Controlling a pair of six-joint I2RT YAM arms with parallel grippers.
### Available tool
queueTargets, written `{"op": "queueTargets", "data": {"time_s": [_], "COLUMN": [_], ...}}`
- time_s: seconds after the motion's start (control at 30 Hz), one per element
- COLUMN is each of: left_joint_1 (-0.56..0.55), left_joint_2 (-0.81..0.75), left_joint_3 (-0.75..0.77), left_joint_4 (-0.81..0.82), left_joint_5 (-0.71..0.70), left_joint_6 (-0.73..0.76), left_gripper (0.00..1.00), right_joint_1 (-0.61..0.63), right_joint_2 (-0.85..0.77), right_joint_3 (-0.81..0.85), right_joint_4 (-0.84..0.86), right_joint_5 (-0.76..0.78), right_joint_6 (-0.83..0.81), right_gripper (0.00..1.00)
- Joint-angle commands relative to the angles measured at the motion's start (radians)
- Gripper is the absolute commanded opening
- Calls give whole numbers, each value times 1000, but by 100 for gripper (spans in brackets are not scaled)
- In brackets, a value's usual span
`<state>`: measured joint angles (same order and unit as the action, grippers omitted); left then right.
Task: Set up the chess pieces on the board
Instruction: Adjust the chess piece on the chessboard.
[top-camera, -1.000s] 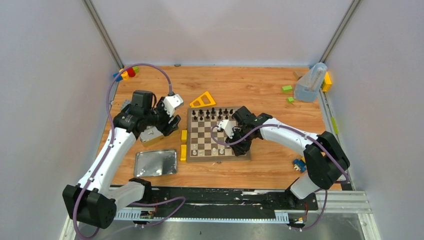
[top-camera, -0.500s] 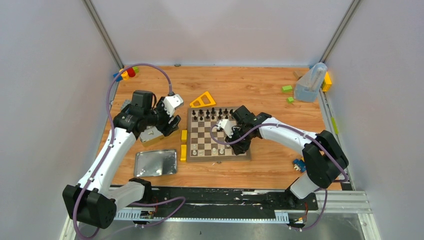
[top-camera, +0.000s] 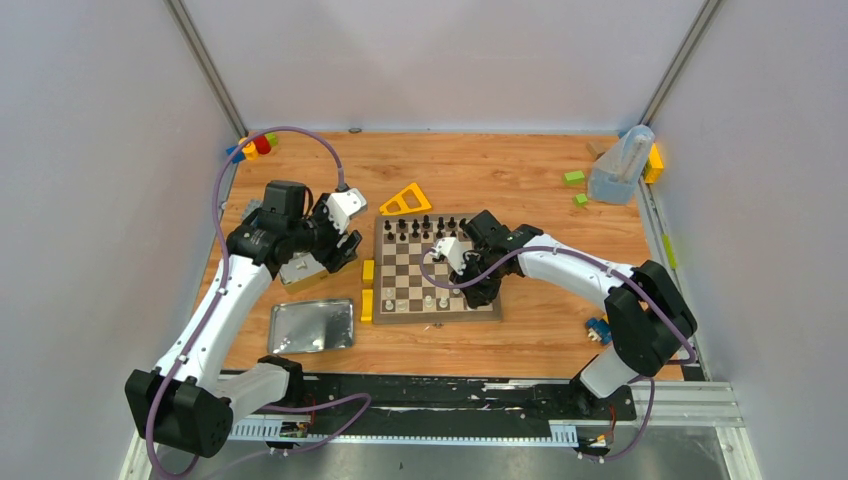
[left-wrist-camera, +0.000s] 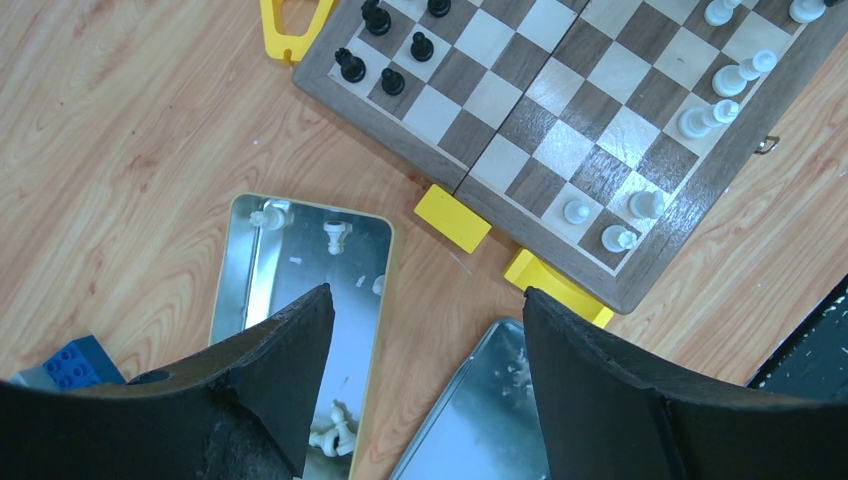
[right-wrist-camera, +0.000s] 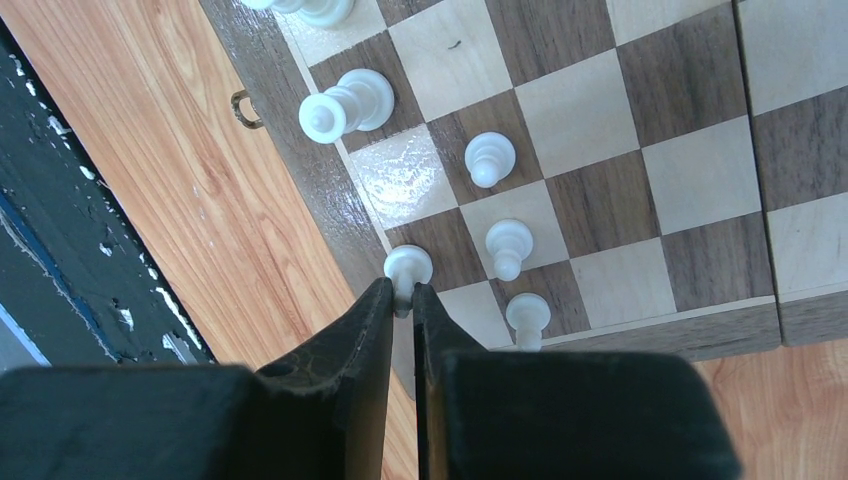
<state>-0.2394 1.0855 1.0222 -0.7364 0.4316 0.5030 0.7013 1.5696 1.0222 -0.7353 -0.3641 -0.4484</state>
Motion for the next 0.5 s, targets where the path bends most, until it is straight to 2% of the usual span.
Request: {"op": "queueTargets", "data": {"time_s": [0.0, 0.47], "left_joint_1": [8, 8], "left_joint_2": [-19, -22], "left_joint_3": [38, 37], "left_joint_4": [5, 3], "left_joint_5": [3, 4], "left_joint_6": [-9, -9], "left_gripper": [77, 78], "right_joint_1": [-2, -2], "right_joint_2": [5, 0], "right_joint_3": [41, 39], "right_joint_4": [34, 43], "right_joint_5": [17, 41], "right_joint_6": [10, 7], "right_gripper": [12, 11]}}
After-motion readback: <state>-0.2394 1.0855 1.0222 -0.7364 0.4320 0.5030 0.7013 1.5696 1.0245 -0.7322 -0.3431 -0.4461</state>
